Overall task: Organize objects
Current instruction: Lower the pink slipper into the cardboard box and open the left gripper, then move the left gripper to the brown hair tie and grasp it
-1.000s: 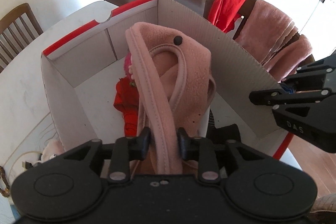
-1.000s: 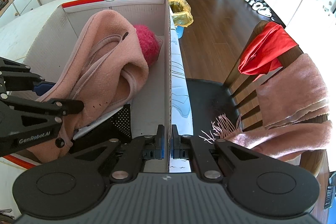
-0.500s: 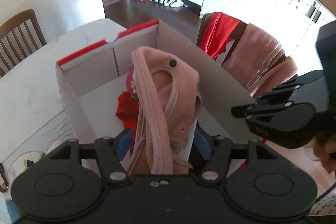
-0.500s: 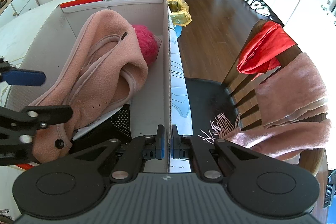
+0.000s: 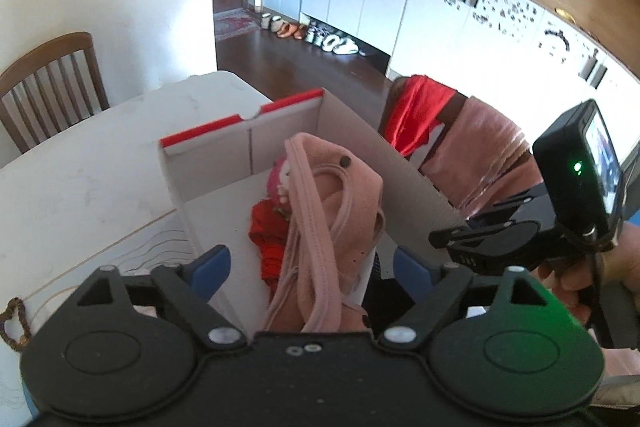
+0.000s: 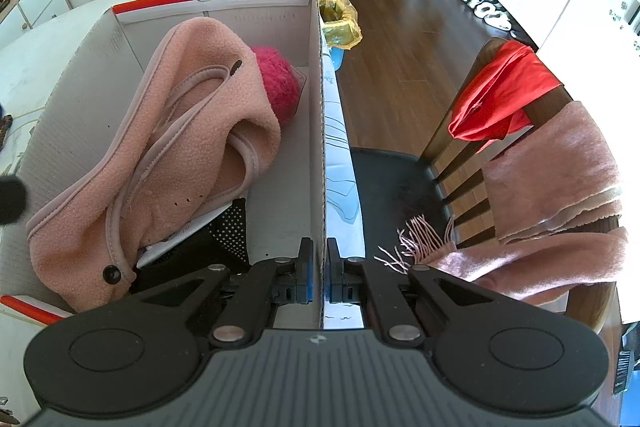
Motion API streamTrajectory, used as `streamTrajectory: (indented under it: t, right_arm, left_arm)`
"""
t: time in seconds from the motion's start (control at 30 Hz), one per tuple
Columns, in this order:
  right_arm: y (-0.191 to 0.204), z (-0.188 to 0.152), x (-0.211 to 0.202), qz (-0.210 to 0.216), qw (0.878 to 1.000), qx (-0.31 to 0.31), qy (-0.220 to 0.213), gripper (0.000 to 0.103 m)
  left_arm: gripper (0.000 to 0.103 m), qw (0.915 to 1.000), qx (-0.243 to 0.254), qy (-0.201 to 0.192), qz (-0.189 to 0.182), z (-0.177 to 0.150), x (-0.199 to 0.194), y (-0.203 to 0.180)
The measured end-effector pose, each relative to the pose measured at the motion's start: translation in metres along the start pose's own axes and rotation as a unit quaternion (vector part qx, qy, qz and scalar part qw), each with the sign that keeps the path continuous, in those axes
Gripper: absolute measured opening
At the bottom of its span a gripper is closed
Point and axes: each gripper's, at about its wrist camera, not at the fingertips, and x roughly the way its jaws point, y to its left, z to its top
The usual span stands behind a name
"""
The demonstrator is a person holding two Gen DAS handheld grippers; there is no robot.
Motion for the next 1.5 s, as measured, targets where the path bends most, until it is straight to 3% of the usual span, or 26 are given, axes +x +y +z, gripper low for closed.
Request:
streamTrajectory:
  t: [0.2, 0.6, 1.1, 1.33, 1.5]
  right_arm:
    - [0.000, 0.000, 0.000, 0.001, 1.000, 0.000, 0.001, 0.004]
    - [0.000, -0.001, -0.001, 0.000, 1.000, 0.000, 0.003, 0.004]
    - [0.005, 0.002, 0.001, -0.015, 1.000, -0.008, 0.012, 0.005]
    - [0.005, 0.003, 0.002, -0.017, 1.000, -0.006, 0.017, 0.004]
    - [0.007, 0.005, 0.002, -0.021, 1.000, -0.007, 0.020, 0.005]
  left_arm:
    - [0.102, 0.9993, -0.024, -0.024, 0.016, -0.006, -0.020, 0.022]
    - [0.102, 0.9907, -0.101, -0.022, 0.088, -0.027, -0.035, 0.098]
    - [0.102, 0.9656, -0.170, -0.026, 0.195, -0.053, -0.046, 0.200]
    - [0.102, 0.9524, -0.179, -0.001, 0.247, -0.068, -0.033, 0.254]
    - [0.100, 0.9467, -0.183, 0.022, 0.264, -0.080, -0.016, 0.281]
